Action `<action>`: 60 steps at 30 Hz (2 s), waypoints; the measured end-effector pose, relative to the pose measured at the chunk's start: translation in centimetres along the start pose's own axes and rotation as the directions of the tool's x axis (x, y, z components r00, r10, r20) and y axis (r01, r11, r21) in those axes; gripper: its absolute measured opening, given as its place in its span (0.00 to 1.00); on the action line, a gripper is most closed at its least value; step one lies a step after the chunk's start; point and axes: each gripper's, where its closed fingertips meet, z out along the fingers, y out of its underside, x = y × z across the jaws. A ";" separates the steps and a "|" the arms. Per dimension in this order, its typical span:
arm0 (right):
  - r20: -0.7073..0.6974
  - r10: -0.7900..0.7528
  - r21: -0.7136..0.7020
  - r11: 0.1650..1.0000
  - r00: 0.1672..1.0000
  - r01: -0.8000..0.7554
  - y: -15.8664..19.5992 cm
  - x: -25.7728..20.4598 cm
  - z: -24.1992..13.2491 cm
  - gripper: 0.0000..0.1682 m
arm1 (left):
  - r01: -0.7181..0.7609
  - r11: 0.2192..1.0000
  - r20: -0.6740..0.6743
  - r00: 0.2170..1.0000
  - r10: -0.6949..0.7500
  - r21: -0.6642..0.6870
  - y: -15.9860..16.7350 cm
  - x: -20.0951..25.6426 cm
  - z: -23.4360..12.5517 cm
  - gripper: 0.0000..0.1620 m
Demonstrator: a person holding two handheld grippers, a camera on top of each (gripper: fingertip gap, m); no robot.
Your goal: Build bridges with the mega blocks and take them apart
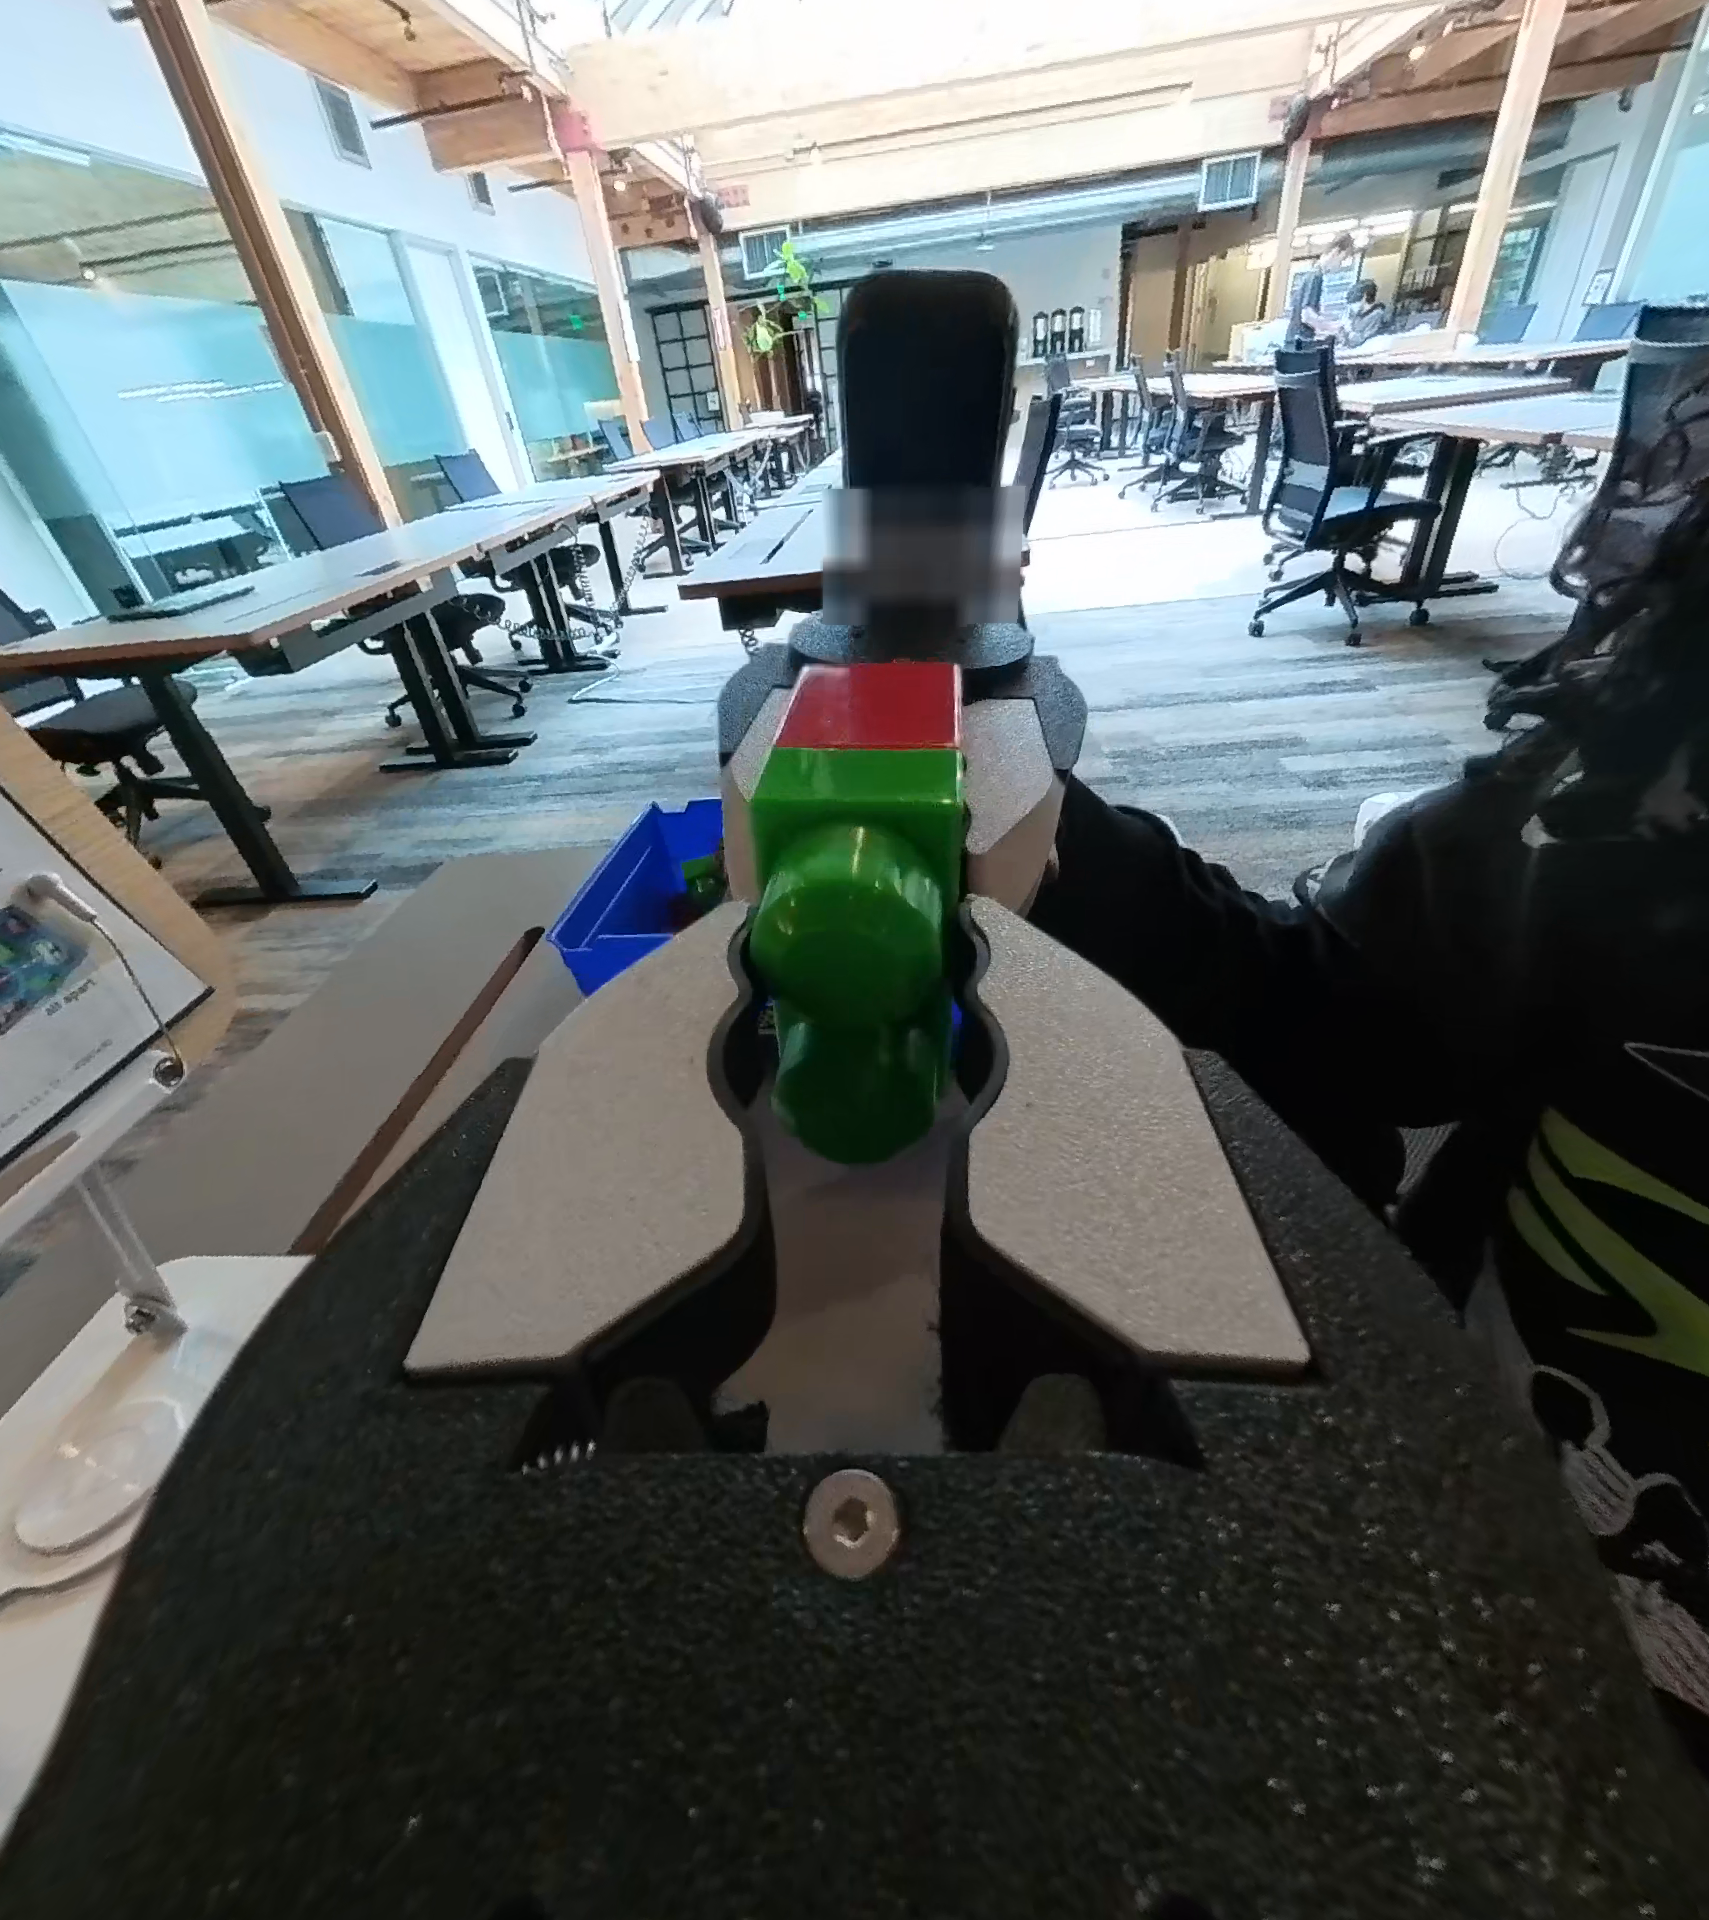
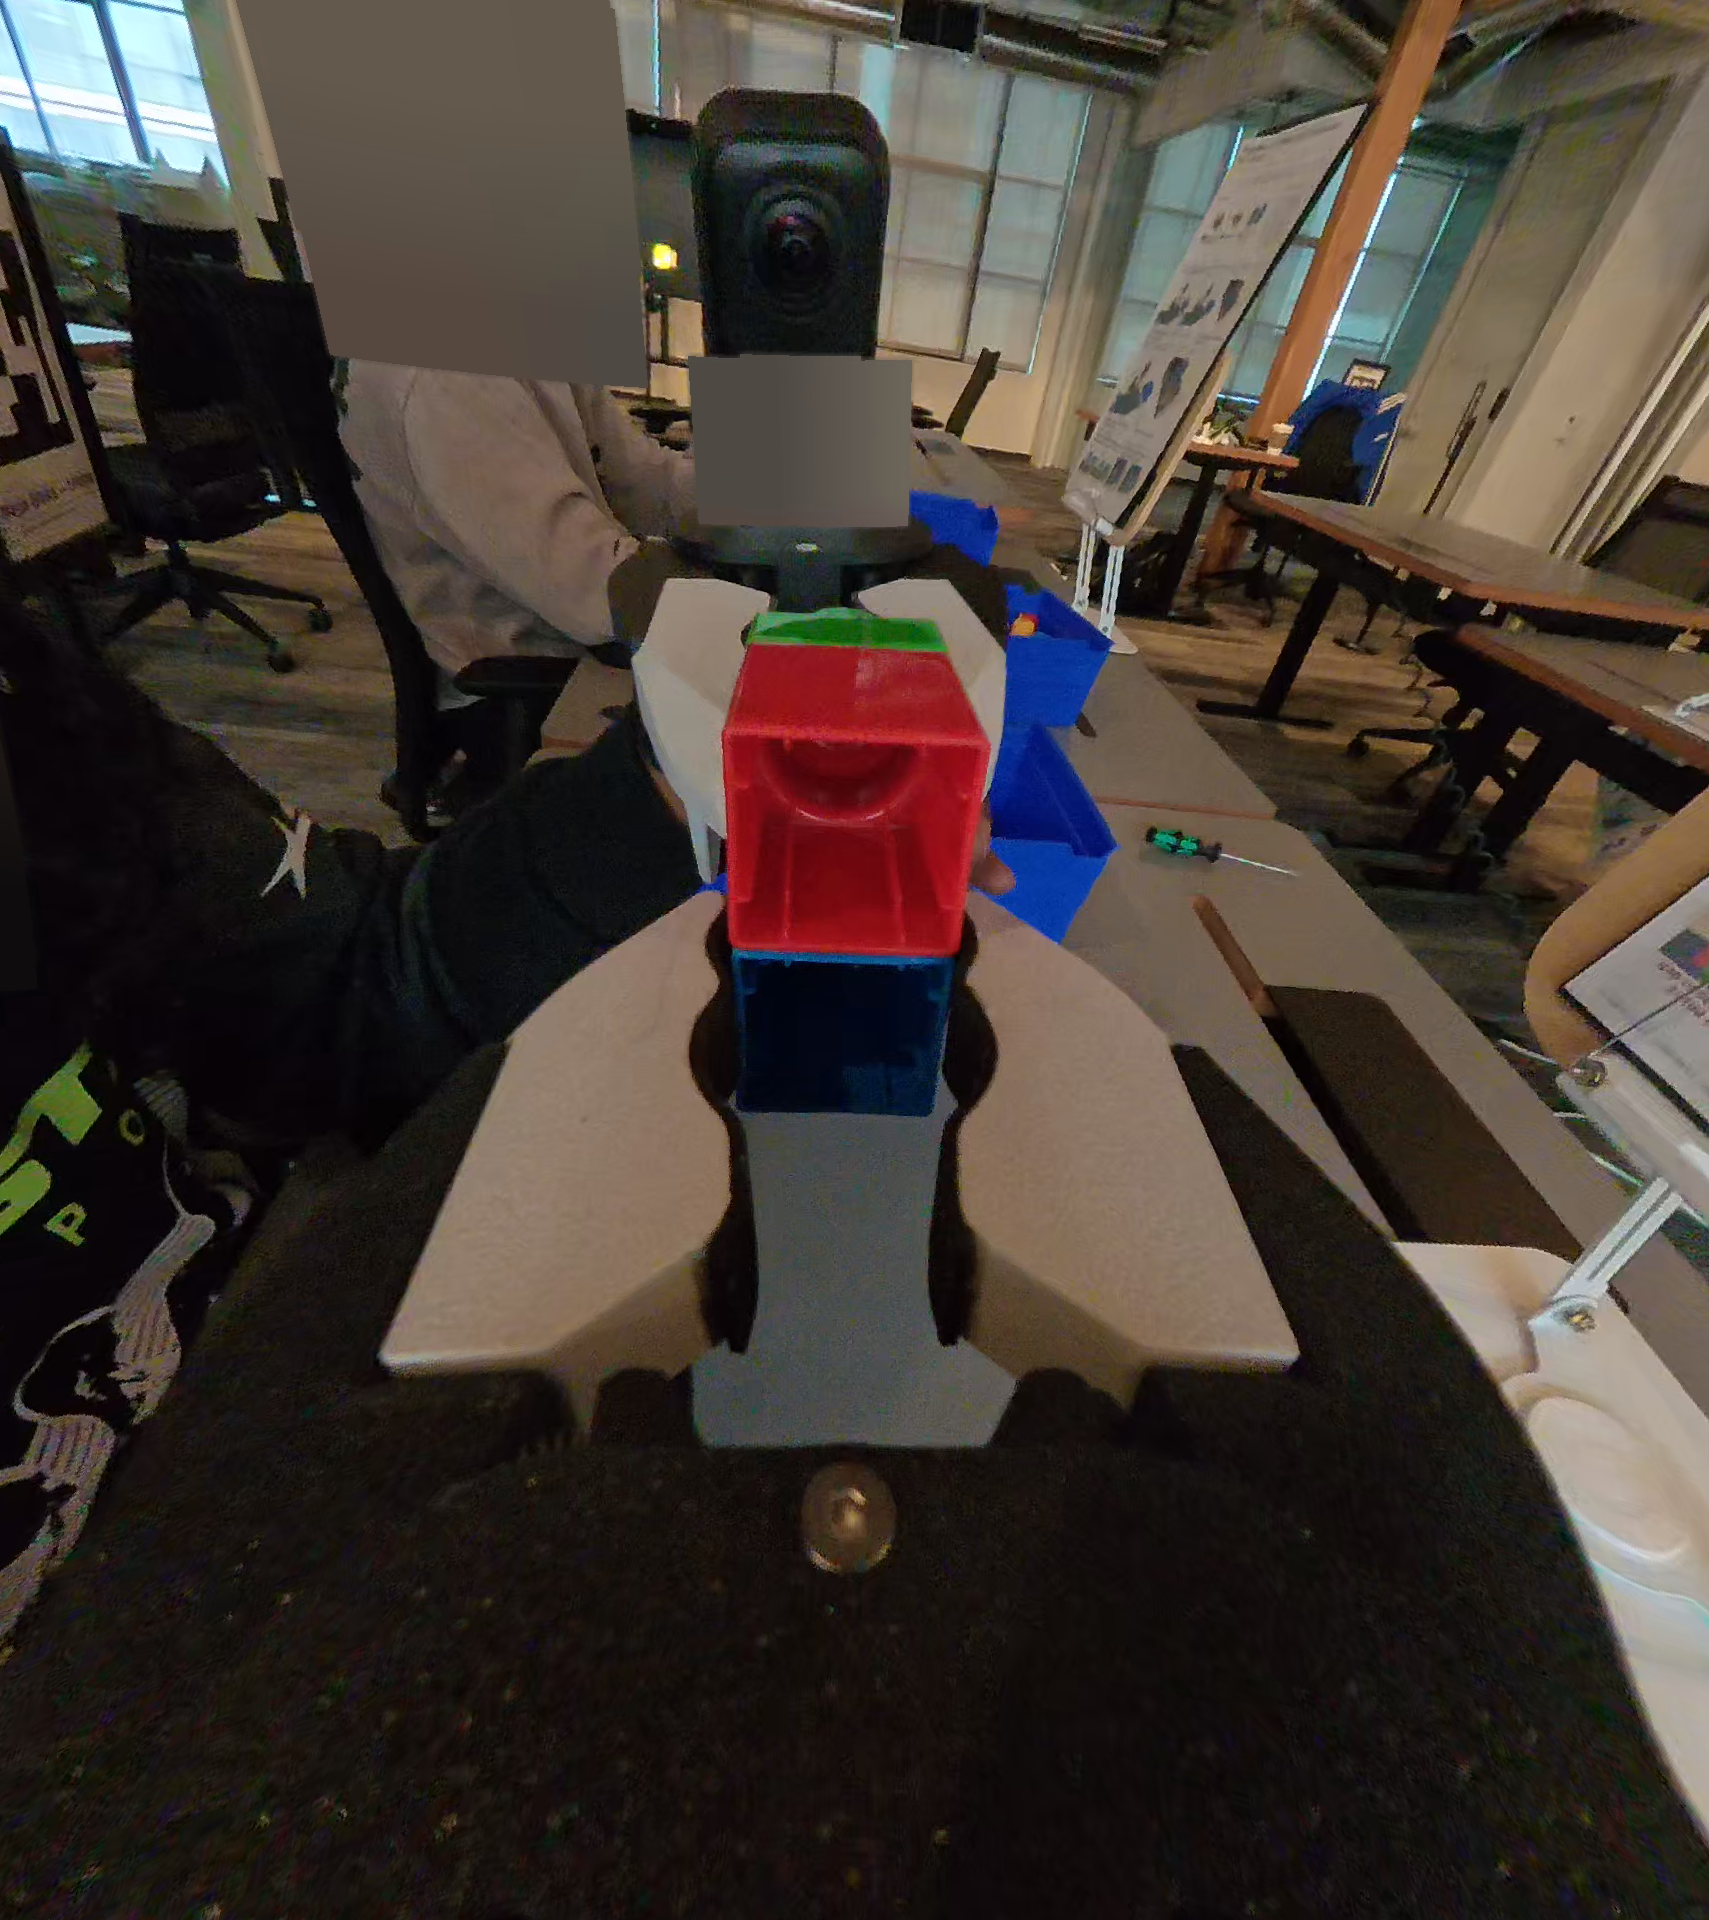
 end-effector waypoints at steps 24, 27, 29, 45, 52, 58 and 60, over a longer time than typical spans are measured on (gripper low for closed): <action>-0.824 -0.063 -0.393 0.780 0.563 -0.487 12.6 10.7 -26.6 0.21 | 0.030 0.998 0.137 0.990 -0.037 0.051 -1.7 -2.1 -5.7 0.21; -0.863 -0.043 -0.423 0.604 0.503 -0.675 17.4 9.4 -30.2 0.21 | 0.021 0.998 0.141 0.990 -0.028 0.056 -1.9 -1.9 -6.0 0.21; -0.846 0.040 -0.440 0.511 0.532 -0.738 19.8 7.9 -30.4 0.21 | 0.015 0.998 0.146 0.989 -0.024 0.056 -2.0 -1.9 -6.0 0.21; -0.813 0.121 -0.474 0.431 0.570 -0.768 22.7 7.0 -30.3 0.33 | 0.030 0.999 0.130 0.991 -0.032 0.018 -0.9 -2.3 -5.0 0.21; -0.639 -0.076 -0.402 0.882 0.765 -0.247 8.5 8.6 -20.7 0.33 | 0.048 0.999 0.081 0.996 -0.048 0.007 -0.2 -2.0 -3.7 0.21; -0.208 -0.080 -0.027 0.997 0.975 0.076 -1.5 2.1 -6.4 0.37 | 0.048 0.998 0.036 0.998 -0.047 -0.030 0.5 -1.2 -2.0 0.21; -0.165 -0.081 -0.023 0.997 0.983 0.079 -1.5 1.3 -3.7 0.41 | 0.050 0.998 0.019 0.999 -0.049 -0.034 0.6 -0.9 -1.6 0.21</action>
